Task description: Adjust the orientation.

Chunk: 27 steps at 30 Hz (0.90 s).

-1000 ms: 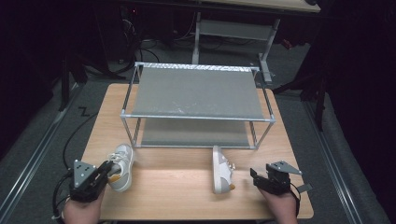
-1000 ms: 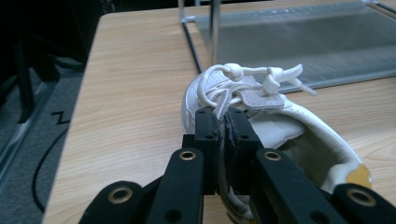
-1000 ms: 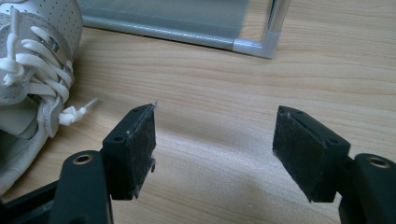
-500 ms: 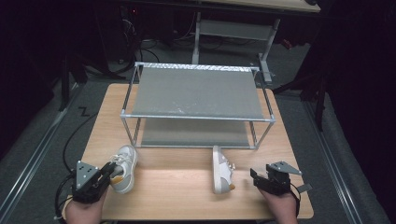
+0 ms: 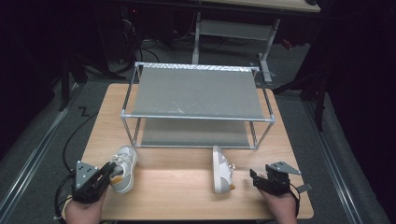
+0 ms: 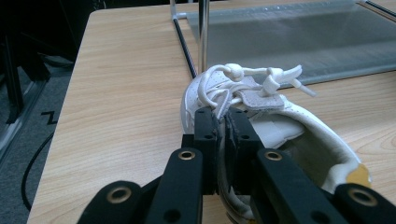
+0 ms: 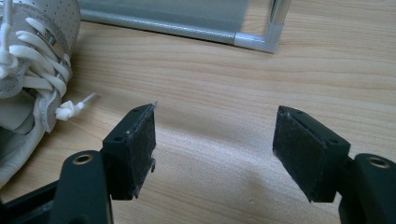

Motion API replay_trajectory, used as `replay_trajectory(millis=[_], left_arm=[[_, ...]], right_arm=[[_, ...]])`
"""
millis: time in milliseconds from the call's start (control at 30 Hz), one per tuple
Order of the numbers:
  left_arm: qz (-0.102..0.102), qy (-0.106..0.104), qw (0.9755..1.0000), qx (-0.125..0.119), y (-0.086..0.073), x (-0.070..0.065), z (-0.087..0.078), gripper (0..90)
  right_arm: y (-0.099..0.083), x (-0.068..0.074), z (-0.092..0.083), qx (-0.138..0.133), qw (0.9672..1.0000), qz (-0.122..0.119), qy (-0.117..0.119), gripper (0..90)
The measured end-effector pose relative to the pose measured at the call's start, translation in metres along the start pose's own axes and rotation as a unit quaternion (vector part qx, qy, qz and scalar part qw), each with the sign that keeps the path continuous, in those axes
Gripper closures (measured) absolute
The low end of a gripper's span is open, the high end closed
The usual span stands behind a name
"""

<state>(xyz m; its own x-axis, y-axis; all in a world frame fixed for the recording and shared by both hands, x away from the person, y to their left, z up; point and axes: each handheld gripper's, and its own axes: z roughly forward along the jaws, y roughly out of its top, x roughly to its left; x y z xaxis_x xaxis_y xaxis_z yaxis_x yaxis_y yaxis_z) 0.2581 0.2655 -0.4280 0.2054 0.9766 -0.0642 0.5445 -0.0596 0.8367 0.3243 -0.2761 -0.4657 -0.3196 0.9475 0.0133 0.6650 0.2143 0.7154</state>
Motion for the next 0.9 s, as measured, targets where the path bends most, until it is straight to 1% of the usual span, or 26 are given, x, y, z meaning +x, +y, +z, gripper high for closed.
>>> replay_trajectory(millis=[700, 900], left_arm=[[-0.003, 0.000, 1.0000, 0.004, -0.0012, 0.0007, 0.0018, 84.4], [0.001, -0.001, 1.0000, 0.005, -0.0011, -0.0003, 0.0021, 84.4]], right_arm=[[-0.0003, 0.0009, 0.0012, 0.003, 1.0000, 0.000, 0.001, 30.1], [-0.0005, 0.0010, 0.0014, 0.003, 1.0000, 0.001, 0.002, 30.1]])
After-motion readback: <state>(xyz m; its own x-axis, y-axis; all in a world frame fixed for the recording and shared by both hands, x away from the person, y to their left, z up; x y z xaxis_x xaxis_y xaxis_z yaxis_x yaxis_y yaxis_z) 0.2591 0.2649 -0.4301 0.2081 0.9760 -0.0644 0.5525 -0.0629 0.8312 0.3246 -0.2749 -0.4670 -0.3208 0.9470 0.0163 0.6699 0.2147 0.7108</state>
